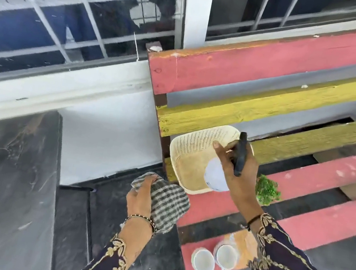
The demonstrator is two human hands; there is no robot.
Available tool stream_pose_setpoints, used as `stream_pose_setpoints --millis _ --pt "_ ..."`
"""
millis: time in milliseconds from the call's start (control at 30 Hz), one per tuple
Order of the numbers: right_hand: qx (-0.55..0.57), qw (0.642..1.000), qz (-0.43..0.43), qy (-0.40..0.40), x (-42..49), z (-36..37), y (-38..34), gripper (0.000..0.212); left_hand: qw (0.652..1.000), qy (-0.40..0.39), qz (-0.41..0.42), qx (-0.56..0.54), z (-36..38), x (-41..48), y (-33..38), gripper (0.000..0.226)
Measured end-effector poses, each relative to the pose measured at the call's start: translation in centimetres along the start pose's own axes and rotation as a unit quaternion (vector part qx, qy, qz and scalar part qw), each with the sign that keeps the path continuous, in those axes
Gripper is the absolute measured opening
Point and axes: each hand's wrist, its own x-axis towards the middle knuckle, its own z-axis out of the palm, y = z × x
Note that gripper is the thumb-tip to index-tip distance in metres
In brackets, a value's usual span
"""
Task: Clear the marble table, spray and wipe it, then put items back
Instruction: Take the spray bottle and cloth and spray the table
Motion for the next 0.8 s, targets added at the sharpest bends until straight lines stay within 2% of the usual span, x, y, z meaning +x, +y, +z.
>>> stream_pose_setpoints --millis 133,200,300,367,467,633,800 --pt "0.002 0.995 0.042 -0.086 2.8 2.9 4.1 0.058 1.0 0.007 0.001 -0.013 0.9 1.6 -0.3 0.023" --pt "-0.042 0.993 0.036 -0.103 3.7 4.2 6.7 0.054 1.0 0.006 0.0 -0.017 0.9 2.2 -0.5 0.024" --pt "-0.164 0.975 -0.019 -0.149 4.5 6.0 10.4 0.051 1.0 0.019 0.0 -0.025 0.5 3.4 -0.8 0.027" --pt "-0.216 0.959 -0.034 -0.18 4.5 6.5 12.0 0.056 0.999 0.025 -0.004 -0.031 0.2 3.9 -1.1 0.031" --pt "-0.228 0.949 -0.007 -0.215 4.0 6.6 13.2 0.07 0.999 0.024 -0.004 -0.034 -0.4 4.2 -1.5 0.032" --pt "-0.285 0.925 0.036 -0.249 3.1 5.5 13.1 0.078 0.999 0.03 0.002 -0.039 -1.3 3.7 -1.4 0.033" --pt "-0.323 0.916 0.057 -0.233 2.3 4.0 10.9 0.079 0.998 0.023 0.017 -0.053 -1.9 2.7 -0.7 0.029"
